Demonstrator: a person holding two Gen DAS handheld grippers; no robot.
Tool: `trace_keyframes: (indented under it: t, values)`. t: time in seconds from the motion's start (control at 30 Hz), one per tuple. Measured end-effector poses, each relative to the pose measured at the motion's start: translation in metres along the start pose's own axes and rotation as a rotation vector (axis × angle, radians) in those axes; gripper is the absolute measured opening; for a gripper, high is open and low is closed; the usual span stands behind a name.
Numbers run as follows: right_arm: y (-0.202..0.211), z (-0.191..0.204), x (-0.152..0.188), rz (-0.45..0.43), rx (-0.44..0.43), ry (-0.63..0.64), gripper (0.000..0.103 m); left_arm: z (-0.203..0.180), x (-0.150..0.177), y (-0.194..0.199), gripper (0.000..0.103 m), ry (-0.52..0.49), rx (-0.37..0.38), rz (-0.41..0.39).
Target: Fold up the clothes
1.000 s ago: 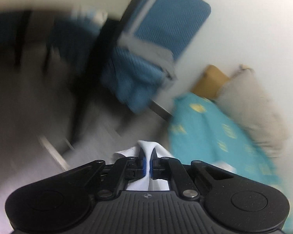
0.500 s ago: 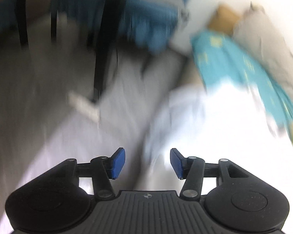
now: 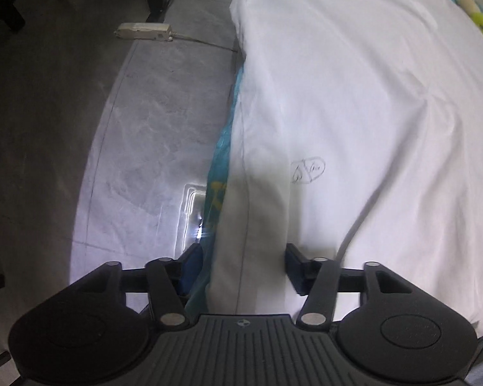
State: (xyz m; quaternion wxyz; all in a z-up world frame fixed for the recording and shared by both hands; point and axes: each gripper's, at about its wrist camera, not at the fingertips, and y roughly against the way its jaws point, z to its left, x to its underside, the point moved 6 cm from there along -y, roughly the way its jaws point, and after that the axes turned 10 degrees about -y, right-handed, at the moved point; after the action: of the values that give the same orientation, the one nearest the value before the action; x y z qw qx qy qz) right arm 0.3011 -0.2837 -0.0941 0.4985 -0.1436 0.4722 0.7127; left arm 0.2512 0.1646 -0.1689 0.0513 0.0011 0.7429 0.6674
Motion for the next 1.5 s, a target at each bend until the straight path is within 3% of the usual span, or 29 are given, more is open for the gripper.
trace_keyframes:
  t: [0.1, 0.13, 0.27, 0.5, 0.57, 0.6, 0.67, 0.73, 0.87, 1.0, 1.17, 1.3, 1.43, 1.5]
  values:
    - [0.006, -0.003, 0.007, 0.011, 0.014, -0.002, 0.084, 0.004, 0.021, 0.005, 0.025, 0.002, 0.007, 0.023]
    - [0.008, -0.003, 0.009, 0.013, 0.016, 0.001, 0.084, 0.002, 0.023, 0.005, 0.008, -0.002, 0.017, 0.037]
    - [0.016, -0.002, 0.006, -0.01, 0.02, 0.026, 0.084, 0.005, 0.022, 0.014, 0.007, -0.057, 0.031, 0.053]
    - [0.015, -0.002, 0.001, -0.031, 0.019, 0.047, 0.084, 0.04, 0.026, 0.013, 0.01, -0.079, -0.243, 0.131]
    - [0.015, 0.0, 0.002, -0.03, 0.015, 0.057, 0.084, 0.035, 0.021, 0.027, 0.026, -0.099, -0.251, 0.07]
    - [0.015, 0.001, 0.002, -0.029, 0.012, 0.062, 0.084, 0.026, 0.017, 0.038, 0.028, -0.117, -0.248, 0.015]
    - [0.015, 0.003, 0.003, -0.029, 0.004, 0.071, 0.084, 0.006, 0.008, 0.066, 0.047, -0.153, -0.243, -0.122]
    - [0.015, 0.005, 0.003, -0.034, -0.004, 0.08, 0.084, -0.018, -0.002, 0.098, 0.058, -0.166, -0.233, -0.276]
    - [0.016, 0.009, 0.003, -0.047, -0.005, 0.111, 0.084, -0.076, -0.02, 0.155, 0.072, -0.194, -0.178, -0.525]
    - [0.019, 0.009, 0.002, -0.06, -0.012, 0.118, 0.084, -0.136, -0.03, 0.194, 0.084, -0.202, -0.094, -0.717]
    - [0.027, 0.01, 0.001, -0.098, -0.015, 0.136, 0.084, -0.188, -0.026, 0.196, 0.089, -0.201, 0.025, -0.802]
    - [0.027, 0.008, 0.001, -0.109, -0.024, 0.127, 0.084, -0.198, -0.015, 0.153, 0.098, -0.231, 0.012, -0.896]
    - [0.023, 0.007, 0.003, -0.106, -0.024, 0.118, 0.084, -0.195, -0.014, 0.124, 0.101, -0.198, 0.037, -0.993]
    - [0.021, 0.006, 0.004, -0.106, -0.019, 0.116, 0.084, -0.189, -0.013, 0.111, 0.102, -0.193, 0.037, -1.007]
